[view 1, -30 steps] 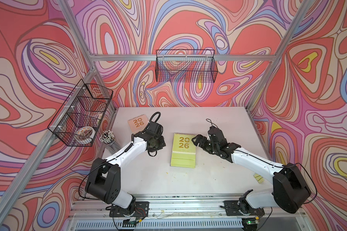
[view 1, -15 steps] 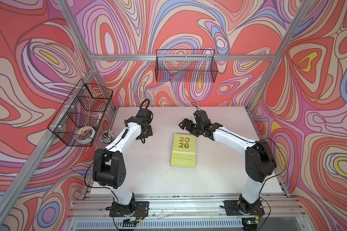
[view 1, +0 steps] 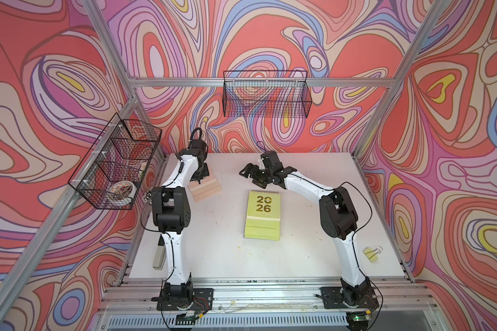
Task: Stack the calendars
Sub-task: Move the calendar to the center of the board.
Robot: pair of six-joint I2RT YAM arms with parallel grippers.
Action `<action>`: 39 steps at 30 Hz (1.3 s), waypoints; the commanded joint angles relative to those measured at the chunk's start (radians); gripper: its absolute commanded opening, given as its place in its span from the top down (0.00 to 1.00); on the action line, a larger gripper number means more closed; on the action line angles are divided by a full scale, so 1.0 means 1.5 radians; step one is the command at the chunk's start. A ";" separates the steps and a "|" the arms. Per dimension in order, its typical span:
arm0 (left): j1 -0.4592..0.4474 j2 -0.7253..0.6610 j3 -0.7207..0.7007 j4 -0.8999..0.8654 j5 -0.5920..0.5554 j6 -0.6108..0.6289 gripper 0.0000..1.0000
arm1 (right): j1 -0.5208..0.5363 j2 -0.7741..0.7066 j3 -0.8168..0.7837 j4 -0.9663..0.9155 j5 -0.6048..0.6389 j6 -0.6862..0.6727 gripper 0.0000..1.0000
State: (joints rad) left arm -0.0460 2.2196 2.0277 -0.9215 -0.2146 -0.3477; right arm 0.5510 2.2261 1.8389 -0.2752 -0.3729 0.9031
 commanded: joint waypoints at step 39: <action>0.123 0.338 0.357 0.134 0.204 -0.099 1.00 | 0.002 -0.068 -0.071 0.098 -0.098 0.039 0.08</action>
State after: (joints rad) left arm 0.1322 2.6968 2.5435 -0.7441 0.0746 -0.4416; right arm 0.5510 2.1555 1.7294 -0.1585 -0.5049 0.9596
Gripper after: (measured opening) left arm 0.048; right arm 0.923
